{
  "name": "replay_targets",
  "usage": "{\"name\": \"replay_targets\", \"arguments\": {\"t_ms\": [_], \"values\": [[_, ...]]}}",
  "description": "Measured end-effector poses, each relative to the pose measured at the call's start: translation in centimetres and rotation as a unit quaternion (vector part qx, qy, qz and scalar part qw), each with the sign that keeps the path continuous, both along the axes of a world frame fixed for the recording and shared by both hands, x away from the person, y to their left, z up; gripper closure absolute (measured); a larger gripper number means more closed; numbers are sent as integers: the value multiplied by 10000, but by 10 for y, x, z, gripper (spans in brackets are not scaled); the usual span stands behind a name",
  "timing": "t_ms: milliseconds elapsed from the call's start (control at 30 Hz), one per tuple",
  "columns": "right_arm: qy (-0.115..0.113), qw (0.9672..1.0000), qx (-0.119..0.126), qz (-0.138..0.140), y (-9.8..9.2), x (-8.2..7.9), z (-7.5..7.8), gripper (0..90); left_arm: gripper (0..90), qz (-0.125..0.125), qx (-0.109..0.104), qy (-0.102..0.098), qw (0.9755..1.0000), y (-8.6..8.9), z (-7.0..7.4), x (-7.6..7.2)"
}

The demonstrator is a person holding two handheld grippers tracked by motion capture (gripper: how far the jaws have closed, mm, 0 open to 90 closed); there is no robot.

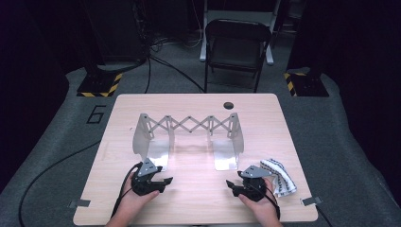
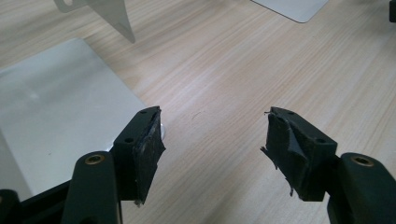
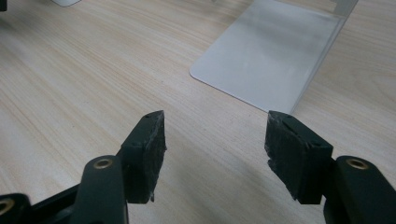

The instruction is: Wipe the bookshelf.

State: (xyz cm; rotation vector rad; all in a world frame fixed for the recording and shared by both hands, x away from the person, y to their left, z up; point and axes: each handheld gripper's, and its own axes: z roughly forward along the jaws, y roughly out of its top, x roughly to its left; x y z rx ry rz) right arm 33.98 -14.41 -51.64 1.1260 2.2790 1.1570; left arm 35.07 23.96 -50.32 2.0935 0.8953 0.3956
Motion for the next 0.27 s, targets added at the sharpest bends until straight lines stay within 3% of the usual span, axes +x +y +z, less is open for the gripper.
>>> {"name": "replay_targets", "arguments": {"t_ms": [267], "values": [[68, 9999, 115, -49, -1, 1, -1, 374, 356, 28, -112, 10, 9999, -1, -1, -1]]}}
